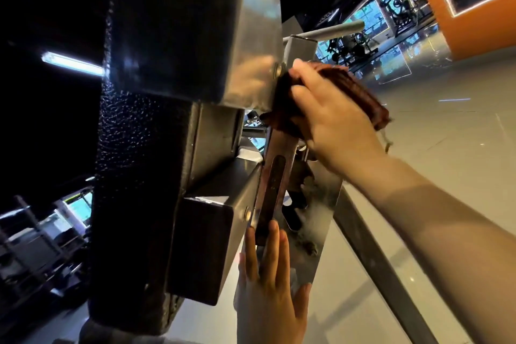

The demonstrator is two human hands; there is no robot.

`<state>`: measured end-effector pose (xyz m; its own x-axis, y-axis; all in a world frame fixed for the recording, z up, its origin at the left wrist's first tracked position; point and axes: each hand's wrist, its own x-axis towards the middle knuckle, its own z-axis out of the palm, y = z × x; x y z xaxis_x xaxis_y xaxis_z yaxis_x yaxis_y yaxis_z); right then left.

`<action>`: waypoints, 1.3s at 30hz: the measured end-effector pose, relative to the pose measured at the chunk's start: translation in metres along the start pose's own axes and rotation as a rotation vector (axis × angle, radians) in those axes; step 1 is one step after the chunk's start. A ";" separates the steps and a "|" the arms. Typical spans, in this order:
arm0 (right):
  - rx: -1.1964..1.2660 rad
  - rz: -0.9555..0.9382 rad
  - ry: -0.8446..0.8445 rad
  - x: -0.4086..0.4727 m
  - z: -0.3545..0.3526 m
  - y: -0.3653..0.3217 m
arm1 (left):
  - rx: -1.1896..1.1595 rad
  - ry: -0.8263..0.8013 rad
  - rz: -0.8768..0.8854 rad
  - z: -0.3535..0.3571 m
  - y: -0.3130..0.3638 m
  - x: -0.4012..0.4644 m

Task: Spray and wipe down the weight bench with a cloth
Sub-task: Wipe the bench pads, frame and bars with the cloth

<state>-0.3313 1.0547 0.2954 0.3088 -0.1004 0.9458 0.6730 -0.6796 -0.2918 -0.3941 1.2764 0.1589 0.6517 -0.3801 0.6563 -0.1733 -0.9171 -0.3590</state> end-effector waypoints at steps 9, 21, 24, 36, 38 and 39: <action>-0.042 0.128 0.219 -0.034 0.011 0.017 | -0.023 -0.003 0.079 -0.011 -0.006 -0.003; 0.003 0.112 0.090 -0.027 -0.019 0.019 | -0.113 0.013 0.056 -0.017 -0.003 -0.007; 0.017 0.157 0.130 -0.043 -0.018 0.011 | -0.132 0.045 0.030 -0.015 -0.001 -0.007; 0.101 -0.193 0.065 -0.061 0.000 -0.027 | -0.307 0.105 0.076 -0.024 -0.012 -0.008; 0.098 -0.188 0.013 -0.067 0.017 -0.032 | -0.303 0.087 0.013 -0.034 -0.014 -0.010; 0.052 -0.196 -0.009 -0.073 0.025 -0.031 | -0.301 0.086 -0.016 -0.039 -0.014 -0.013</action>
<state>-0.3577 1.1011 0.2318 0.1740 0.0371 0.9840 0.7545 -0.6471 -0.1090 -0.4287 1.2896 0.1816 0.5938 -0.3623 0.7184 -0.3827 -0.9126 -0.1439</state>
